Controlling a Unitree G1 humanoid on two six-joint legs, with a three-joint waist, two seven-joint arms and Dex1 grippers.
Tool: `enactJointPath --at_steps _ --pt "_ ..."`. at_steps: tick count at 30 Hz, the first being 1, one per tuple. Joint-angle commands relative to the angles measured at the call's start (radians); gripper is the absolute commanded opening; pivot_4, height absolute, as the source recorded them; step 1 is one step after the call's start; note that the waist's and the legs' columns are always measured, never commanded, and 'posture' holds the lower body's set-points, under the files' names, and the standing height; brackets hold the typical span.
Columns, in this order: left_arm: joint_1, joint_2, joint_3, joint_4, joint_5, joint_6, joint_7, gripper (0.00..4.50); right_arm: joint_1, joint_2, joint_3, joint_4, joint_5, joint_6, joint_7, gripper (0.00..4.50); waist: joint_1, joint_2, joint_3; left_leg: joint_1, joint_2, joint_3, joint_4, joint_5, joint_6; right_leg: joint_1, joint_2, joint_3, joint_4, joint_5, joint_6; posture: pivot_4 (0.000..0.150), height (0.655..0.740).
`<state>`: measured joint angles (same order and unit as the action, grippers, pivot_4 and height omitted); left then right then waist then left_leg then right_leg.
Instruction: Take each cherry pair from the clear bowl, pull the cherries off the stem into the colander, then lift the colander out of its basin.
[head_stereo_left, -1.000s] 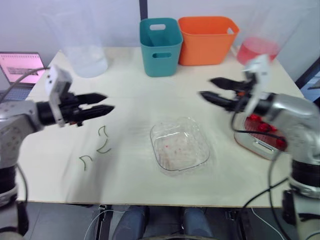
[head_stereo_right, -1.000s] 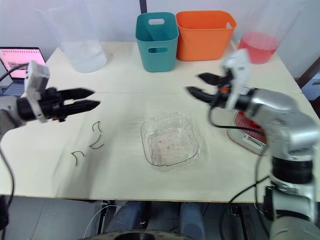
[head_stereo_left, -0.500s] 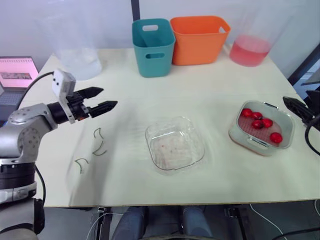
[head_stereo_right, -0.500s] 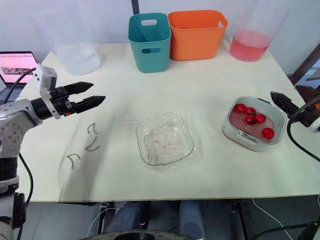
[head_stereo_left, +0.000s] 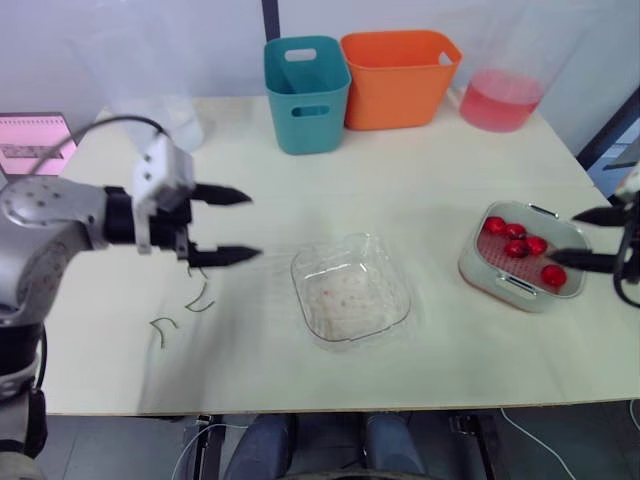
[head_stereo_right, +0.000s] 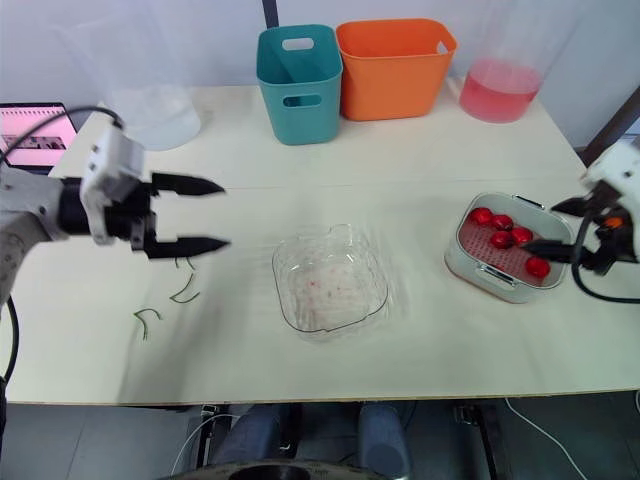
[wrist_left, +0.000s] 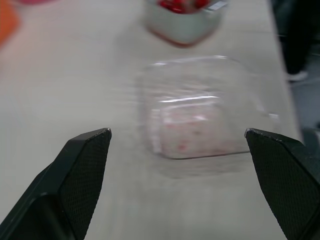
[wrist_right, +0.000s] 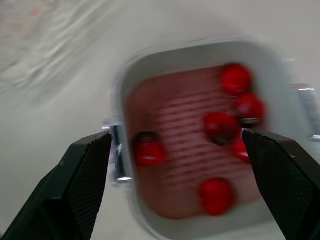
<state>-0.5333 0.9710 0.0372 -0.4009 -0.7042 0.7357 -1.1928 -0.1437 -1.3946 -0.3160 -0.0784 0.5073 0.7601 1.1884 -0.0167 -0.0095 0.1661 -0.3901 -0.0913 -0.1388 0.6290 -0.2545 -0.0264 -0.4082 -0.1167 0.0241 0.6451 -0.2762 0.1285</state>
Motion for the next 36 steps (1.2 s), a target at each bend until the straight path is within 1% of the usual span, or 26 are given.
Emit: enactJointPath --at_steps 1,3,8,13,20,22,23,24,27,28,36 --pt "-0.023 -0.025 0.005 -0.089 -0.066 0.038 0.033 4.50 0.006 -0.015 0.012 -0.057 -0.030 -0.005 -0.004 3.85 0.003 0.000 0.000 0.000 0.000 0.000 0.000 0.000 0.000 0.000 0.000 0.000 0.000 0.000 0.000 0.150 0.7400" --pt "-0.027 -0.039 -0.007 -0.141 -0.101 0.069 0.051 4.50 0.024 -0.001 0.011 -0.088 -0.026 0.001 0.003 3.08 0.005 0.000 0.000 0.000 0.000 0.000 0.000 0.000 0.000 0.000 0.000 0.000 0.000 0.000 0.000 0.150 0.7400" --pt "-0.044 -0.078 -0.016 -0.199 -0.171 0.124 0.109 4.50 0.058 0.017 0.019 -0.131 -0.042 0.006 -0.010 3.08 0.005 0.000 0.000 -0.001 0.000 -0.001 0.001 0.000 0.000 0.000 0.000 0.000 0.000 0.000 0.000 0.150 0.7400" --pt "-0.050 -0.096 -0.033 -0.210 -0.175 0.133 0.136 4.50 0.078 0.025 0.015 -0.142 -0.041 0.017 -0.009 3.08 0.005 0.000 0.000 0.000 0.000 0.000 0.001 0.000 0.000 0.000 0.000 0.000 0.000 0.000 0.000 0.150 0.7400" --pt "-0.059 -0.100 -0.047 -0.190 -0.154 0.120 0.140 4.50 0.063 0.046 0.063 -0.142 -0.066 0.005 -0.037 3.08 0.005 0.000 0.000 0.000 0.000 0.000 0.001 0.000 0.000 0.001 0.000 -0.001 0.000 0.000 0.000 0.150 0.7400" --pt "-0.060 -0.098 -0.048 -0.187 -0.150 0.117 0.138 4.50 0.057 0.049 0.078 -0.139 -0.079 -0.002 -0.043 2.56 0.005 0.000 0.000 0.000 0.000 0.000 0.001 0.000 0.000 0.001 0.000 -0.001 0.000 0.000 0.000 0.150 0.7400" --pt "-0.061 -0.098 -0.048 -0.185 -0.148 0.116 0.138 4.50 0.059 0.049 0.087 -0.138 -0.089 -0.010 -0.046 2.22 0.005 0.000 0.000 0.000 0.000 0.000 0.001 0.000 0.000 0.001 0.000 -0.001 0.000 0.000 0.000 0.150 0.7400" --pt "-0.064 -0.098 -0.048 -0.182 -0.146 0.115 0.139 4.50 0.061 0.049 0.095 -0.136 -0.099 -0.019 -0.048 1.78 0.005 0.000 0.000 0.000 0.000 0.000 0.001 0.000 0.000 0.001 0.000 -0.001 0.000 0.000 0.000 0.150 0.7400" --pt "-0.070 -0.097 -0.046 -0.173 -0.141 0.112 0.138 4.50 0.052 0.058 0.107 -0.131 -0.107 -0.027 -0.052 0.24 0.005 0.000 0.000 0.000 0.000 0.000 0.001 0.000 0.000 0.001 0.000 -0.001 0.000 0.000 0.000 0.150 0.7400" --pt "-0.070 -0.095 -0.044 -0.172 -0.140 0.111 0.137 4.50 0.047 0.060 0.107 -0.130 -0.107 -0.027 -0.053 0.19 0.005 0.000 0.000 0.000 0.000 0.000 0.001 0.000 0.000 0.001 0.000 -0.001 0.000 0.000 0.000 0.150 0.7400" --pt "-0.046 -0.093 -0.047 -0.162 -0.116 0.089 0.123 4.50 0.058 0.040 0.060 -0.136 -0.108 -0.033 -0.021 0.19 0.005 0.000 0.000 0.000 0.000 0.000 0.001 0.000 0.000 0.001 0.000 -0.001 0.000 0.000 0.000 0.150 0.7400"
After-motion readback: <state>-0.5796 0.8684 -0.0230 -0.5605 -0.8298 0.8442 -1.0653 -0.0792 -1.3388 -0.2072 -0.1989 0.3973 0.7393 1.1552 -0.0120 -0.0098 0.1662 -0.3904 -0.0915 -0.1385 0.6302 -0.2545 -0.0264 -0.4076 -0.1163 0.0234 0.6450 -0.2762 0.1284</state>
